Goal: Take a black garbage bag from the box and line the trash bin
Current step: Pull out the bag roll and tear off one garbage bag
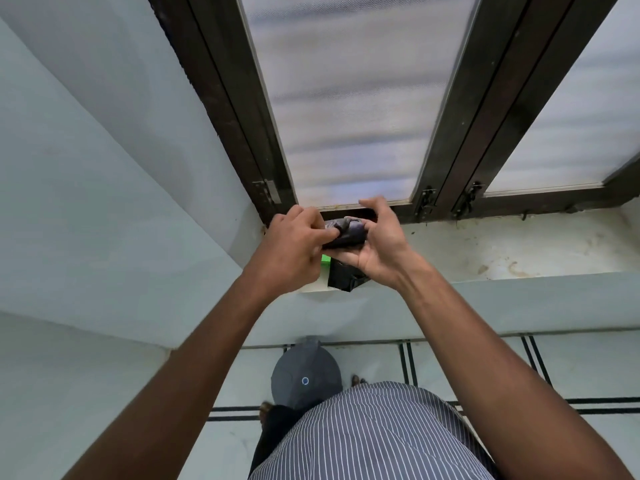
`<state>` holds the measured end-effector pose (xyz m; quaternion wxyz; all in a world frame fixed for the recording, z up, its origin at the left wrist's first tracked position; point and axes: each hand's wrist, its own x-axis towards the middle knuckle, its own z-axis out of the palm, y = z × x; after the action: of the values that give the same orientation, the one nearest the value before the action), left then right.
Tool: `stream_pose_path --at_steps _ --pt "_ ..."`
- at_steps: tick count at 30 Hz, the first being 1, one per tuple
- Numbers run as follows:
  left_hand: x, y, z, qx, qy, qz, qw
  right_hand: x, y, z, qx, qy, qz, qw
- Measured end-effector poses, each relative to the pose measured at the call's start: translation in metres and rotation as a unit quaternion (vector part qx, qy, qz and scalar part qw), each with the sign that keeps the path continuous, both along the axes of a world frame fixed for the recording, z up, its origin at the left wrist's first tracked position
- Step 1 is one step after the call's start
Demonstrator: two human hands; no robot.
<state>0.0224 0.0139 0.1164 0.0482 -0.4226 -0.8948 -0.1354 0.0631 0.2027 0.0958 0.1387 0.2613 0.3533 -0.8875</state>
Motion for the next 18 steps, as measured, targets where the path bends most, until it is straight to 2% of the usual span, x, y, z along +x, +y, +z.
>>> stream_pose_path --at_steps 4,9,11,13,15,17,18 --pt "0.009 0.004 0.003 -0.048 0.069 -0.021 0.996 0.001 -0.002 0.004 0.067 0.023 0.056 0.996" --pt "0.022 0.007 0.003 -0.08 0.133 -0.037 0.987 -0.001 0.001 -0.003 0.044 0.035 0.041 0.998" --pt "0.027 0.003 0.0 -0.021 0.094 -0.045 0.994 0.0 0.005 -0.002 0.036 0.04 0.047 0.997" --pt "0.028 0.0 0.001 0.123 0.021 0.004 0.992 0.001 0.01 -0.002 0.038 0.049 0.06 0.996" --pt "0.025 0.001 0.005 0.251 -0.024 0.116 0.961 0.002 0.013 0.001 0.029 0.067 0.071 0.995" --pt "0.013 -0.001 0.008 0.275 -0.085 0.245 0.926 0.003 0.016 0.001 0.005 0.083 0.073 0.994" --pt "0.006 -0.003 0.011 0.265 -0.16 0.286 0.907 0.003 0.018 0.0 -0.006 0.09 0.072 0.993"
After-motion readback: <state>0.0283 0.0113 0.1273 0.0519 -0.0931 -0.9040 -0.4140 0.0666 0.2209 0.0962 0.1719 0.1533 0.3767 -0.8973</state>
